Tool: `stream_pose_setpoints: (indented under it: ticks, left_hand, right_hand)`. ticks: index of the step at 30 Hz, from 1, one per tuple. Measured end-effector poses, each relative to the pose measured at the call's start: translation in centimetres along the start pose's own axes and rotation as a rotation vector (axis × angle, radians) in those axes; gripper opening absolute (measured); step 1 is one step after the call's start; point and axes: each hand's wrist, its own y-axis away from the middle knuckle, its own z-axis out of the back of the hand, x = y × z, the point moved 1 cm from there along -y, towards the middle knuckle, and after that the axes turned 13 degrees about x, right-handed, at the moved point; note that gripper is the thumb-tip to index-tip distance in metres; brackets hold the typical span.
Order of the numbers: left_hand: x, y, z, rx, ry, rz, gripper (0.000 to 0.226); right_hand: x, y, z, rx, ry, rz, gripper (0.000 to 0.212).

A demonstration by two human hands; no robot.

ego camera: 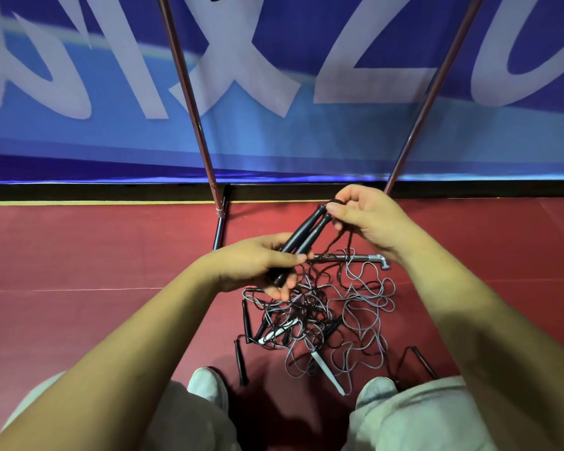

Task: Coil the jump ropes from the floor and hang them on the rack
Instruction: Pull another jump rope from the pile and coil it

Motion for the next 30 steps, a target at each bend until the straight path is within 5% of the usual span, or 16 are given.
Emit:
stream_pose_setpoints:
  ticks: [10, 17, 21, 26, 30]
  left_hand:
    - [0.0, -0.8, -0.1, -0.034, 0.223, -0.057, 0.034]
    - [-0.6, -1.1, 0.0, 0.055, 0.434, -0.29, 0.007]
    - [-1.2, -1.3, 0.3, -0.08, 0.543, -0.498, 0.005]
    - [-1.9, -1.5, 1.5, -0.386, 0.663, -0.634, 0.014]
    - [-2.1, -1.9, 2.2, -0.554, 0.835, -0.673, 0.019]
  right_hand:
    - [0.4, -0.4, 0.2, -0.097, 0.054, 0.089, 0.016]
    - [0.7, -0.5, 0.6, -0.082, 0.07, 0.072, 0.022]
    - [-0.5, -0.5, 0.2, 0.089, 0.308, -0.047, 0.023]
    - [-0.7, 0.0, -1.4, 0.109, 0.107, -0.111, 0.019]
    - [0.6, 0.5, -3.6, 0.155, 0.166, -0.1, 0.015]
